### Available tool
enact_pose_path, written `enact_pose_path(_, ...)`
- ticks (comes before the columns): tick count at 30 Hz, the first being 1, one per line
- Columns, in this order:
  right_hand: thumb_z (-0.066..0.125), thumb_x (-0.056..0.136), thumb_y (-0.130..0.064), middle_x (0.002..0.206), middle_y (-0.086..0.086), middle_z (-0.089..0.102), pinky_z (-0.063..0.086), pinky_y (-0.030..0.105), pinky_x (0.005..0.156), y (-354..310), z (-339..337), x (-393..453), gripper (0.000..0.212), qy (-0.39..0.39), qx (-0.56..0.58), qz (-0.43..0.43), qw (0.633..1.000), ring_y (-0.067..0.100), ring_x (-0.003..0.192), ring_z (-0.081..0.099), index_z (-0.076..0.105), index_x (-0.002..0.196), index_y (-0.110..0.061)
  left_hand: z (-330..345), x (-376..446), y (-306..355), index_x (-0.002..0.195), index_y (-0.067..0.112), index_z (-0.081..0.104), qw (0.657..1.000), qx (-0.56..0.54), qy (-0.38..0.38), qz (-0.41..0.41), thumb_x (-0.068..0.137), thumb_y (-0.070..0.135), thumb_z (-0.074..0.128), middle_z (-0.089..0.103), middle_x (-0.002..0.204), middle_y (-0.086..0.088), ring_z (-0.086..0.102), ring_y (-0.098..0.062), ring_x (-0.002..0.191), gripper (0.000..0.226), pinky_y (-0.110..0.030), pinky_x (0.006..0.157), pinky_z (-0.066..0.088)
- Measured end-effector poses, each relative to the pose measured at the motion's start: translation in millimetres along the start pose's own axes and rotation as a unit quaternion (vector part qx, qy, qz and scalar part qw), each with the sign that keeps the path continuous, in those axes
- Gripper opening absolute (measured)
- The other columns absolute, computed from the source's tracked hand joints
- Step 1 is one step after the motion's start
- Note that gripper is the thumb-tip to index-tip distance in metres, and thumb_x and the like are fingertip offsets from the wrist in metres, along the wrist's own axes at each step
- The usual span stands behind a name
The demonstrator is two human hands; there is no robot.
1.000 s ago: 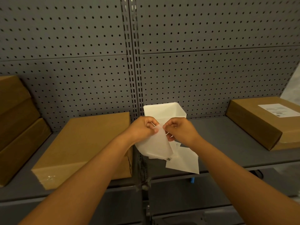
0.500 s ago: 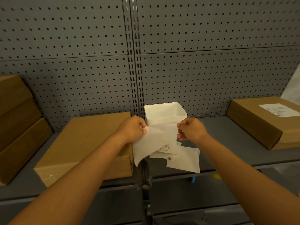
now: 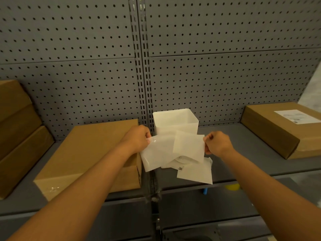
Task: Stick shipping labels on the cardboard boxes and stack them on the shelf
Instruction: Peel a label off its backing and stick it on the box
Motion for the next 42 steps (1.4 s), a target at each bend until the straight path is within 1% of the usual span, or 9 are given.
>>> enact_pose_path(7,0.05,0.097,-0.012,0.095,0.02,0.064,0.057,0.038,0.068,13,-5,3,0.02,0.009,-0.033,0.018,0.999,0.034,0.079,0.066,0.056,0.078,-0.007,-2,2,1,0.089,0.013,0.06,0.999,0.022,0.012,-0.021,0.087,0.002,0.054,0.06,0.096,-0.006,0.056,-0.021,0.088,0.013,-0.028,0.068,0.044)
enact_pose_path(9,0.054,0.094,-0.011,0.102,0.021,0.063,0.058,0.041,0.075,15,-7,5,0.011,0.012,-0.043,0.018,0.999,0.036,0.087,0.066,0.06,0.092,-0.002,-4,3,1,0.093,0.011,0.061,0.999,0.025,0.014,-0.025,0.087,0.001,0.053,0.06,0.098,-0.007,0.054,-0.02,0.086,0.014,-0.027,0.067,0.042)
enact_pose_path(13,0.063,0.088,-0.009,0.111,0.024,0.063,0.057,0.048,0.082,21,-14,7,0.024,0.016,-0.058,0.029,0.998,0.039,0.093,0.066,0.061,0.11,0.003,-5,3,3,0.098,0.008,0.062,0.999,0.028,0.011,-0.035,0.087,0.0,0.051,0.057,0.097,-0.006,0.052,-0.019,0.085,0.017,-0.027,0.067,0.042)
enact_pose_path(20,0.051,0.095,-0.012,0.094,0.022,0.064,0.055,0.049,0.081,27,-33,9,0.02,0.07,-0.018,0.006,0.997,0.038,0.087,0.063,0.063,0.089,0.002,-13,6,2,0.097,0.011,0.06,0.998,0.038,0.008,-0.053,0.087,0.002,0.051,0.057,0.095,-0.005,0.052,-0.019,0.083,0.017,-0.028,0.066,0.042)
enact_pose_path(25,0.052,0.095,-0.014,0.094,0.015,0.066,0.055,0.048,0.083,21,-37,6,0.019,0.088,0.041,-0.042,0.994,0.033,0.088,0.064,0.058,0.077,-0.013,-10,7,12,0.094,0.012,0.061,0.999,0.007,0.001,-0.046,0.087,0.003,0.051,0.06,0.095,-0.004,0.056,-0.021,0.086,0.015,-0.031,0.069,0.049)
enact_pose_path(30,0.053,0.094,-0.022,0.085,0.011,0.069,0.057,0.041,0.078,2,-43,0,0.017,0.095,0.095,-0.096,0.986,0.028,0.081,0.066,0.061,0.08,-0.016,-9,9,30,0.093,0.015,0.064,0.997,-0.077,-0.006,-0.03,0.089,0.01,0.055,0.055,0.081,0.01,0.054,-0.015,0.086,0.011,-0.021,0.06,0.042)
enact_pose_path(34,0.052,0.094,-0.02,0.086,0.007,0.067,0.058,0.042,0.077,-6,-54,-6,0.016,0.125,0.141,-0.137,0.972,0.026,0.082,0.066,0.059,0.08,-0.022,-12,12,37,0.094,0.015,0.065,0.995,-0.092,-0.007,-0.042,0.089,0.009,0.056,0.055,0.084,0.008,0.052,-0.014,0.087,0.012,-0.024,0.072,0.039)
enact_pose_path(39,0.051,0.095,-0.019,0.093,0.006,0.065,0.058,0.039,0.073,-11,-66,-15,0.009,0.166,0.175,-0.179,0.954,0.025,0.087,0.064,0.058,0.09,-0.016,-21,11,40,0.09,0.017,0.063,0.99,-0.128,-0.014,-0.063,0.089,0.007,0.052,0.054,0.09,0.009,0.05,-0.014,0.093,0.015,-0.026,0.077,0.04)
enact_pose_path(42,0.051,0.095,-0.019,0.095,0.004,0.063,0.058,0.038,0.073,-13,-65,-17,0.008,0.158,0.176,-0.19,0.953,0.023,0.09,0.063,0.056,0.089,-0.019,-28,7,41,0.082,0.019,0.062,0.973,-0.219,-0.015,-0.075,0.088,0.007,0.054,0.057,0.089,0.008,0.053,-0.017,0.092,0.016,-0.03,0.079,0.044)
Point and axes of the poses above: each hand's wrist, its own x-axis towards the middle knuckle, its own z-axis out of the palm, y = z × x, the point moved 3 cm from there along x, towards the middle knuckle
